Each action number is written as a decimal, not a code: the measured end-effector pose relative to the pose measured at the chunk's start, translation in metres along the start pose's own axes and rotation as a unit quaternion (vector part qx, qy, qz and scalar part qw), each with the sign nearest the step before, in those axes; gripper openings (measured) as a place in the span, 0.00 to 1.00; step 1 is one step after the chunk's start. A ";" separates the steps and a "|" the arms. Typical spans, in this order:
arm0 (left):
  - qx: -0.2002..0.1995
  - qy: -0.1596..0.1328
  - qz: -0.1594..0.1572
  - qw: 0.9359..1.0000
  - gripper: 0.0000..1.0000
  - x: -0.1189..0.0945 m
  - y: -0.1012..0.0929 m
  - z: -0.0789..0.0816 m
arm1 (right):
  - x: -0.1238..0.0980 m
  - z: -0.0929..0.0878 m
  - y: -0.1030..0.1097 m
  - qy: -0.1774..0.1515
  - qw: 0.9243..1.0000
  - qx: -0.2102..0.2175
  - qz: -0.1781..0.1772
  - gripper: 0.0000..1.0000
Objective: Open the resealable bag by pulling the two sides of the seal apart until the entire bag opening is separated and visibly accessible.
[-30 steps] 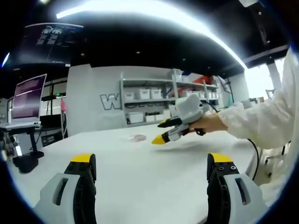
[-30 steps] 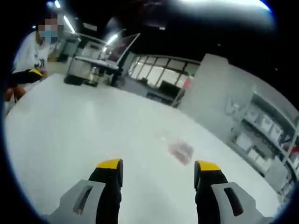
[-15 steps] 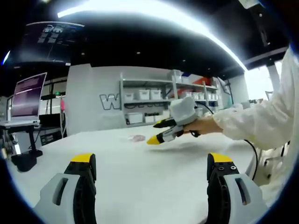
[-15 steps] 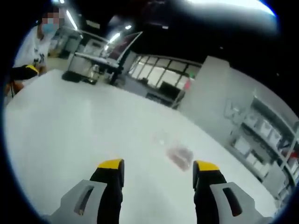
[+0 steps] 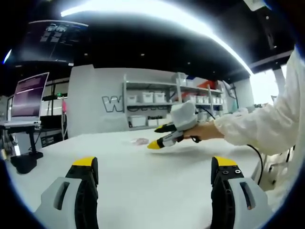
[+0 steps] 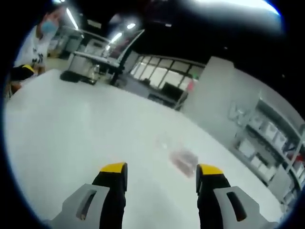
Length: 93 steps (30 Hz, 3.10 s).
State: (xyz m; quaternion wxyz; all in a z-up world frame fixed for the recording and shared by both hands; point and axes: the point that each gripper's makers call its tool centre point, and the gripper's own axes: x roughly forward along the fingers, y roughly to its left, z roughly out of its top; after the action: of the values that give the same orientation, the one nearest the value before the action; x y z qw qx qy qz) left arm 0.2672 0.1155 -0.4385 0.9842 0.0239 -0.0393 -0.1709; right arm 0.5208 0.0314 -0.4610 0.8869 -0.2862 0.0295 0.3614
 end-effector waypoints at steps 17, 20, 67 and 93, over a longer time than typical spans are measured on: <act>-0.012 -0.007 0.004 1.000 0.96 0.001 0.005 0.001 | 0.012 0.003 0.001 -0.001 1.000 0.002 -0.007 0.57; -0.012 -0.004 0.003 1.000 0.96 0.002 0.006 -0.001 | 0.015 0.005 0.003 -0.003 1.000 -0.001 -0.003 0.57; -0.026 -0.012 0.011 1.000 0.96 0.001 0.013 -0.003 | 0.055 0.009 0.000 0.005 0.998 -0.057 -0.027 0.50; -0.036 -0.010 0.005 0.999 0.96 0.004 0.010 -0.008 | 0.071 0.007 -0.003 0.007 0.997 -0.071 -0.036 0.44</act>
State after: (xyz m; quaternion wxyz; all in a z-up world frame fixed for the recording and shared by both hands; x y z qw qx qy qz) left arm 0.2746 0.1237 -0.4454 0.9848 -0.0131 -0.0436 -0.1678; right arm 0.5741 0.0772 -0.4722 0.8768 -0.3514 -0.0005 0.3281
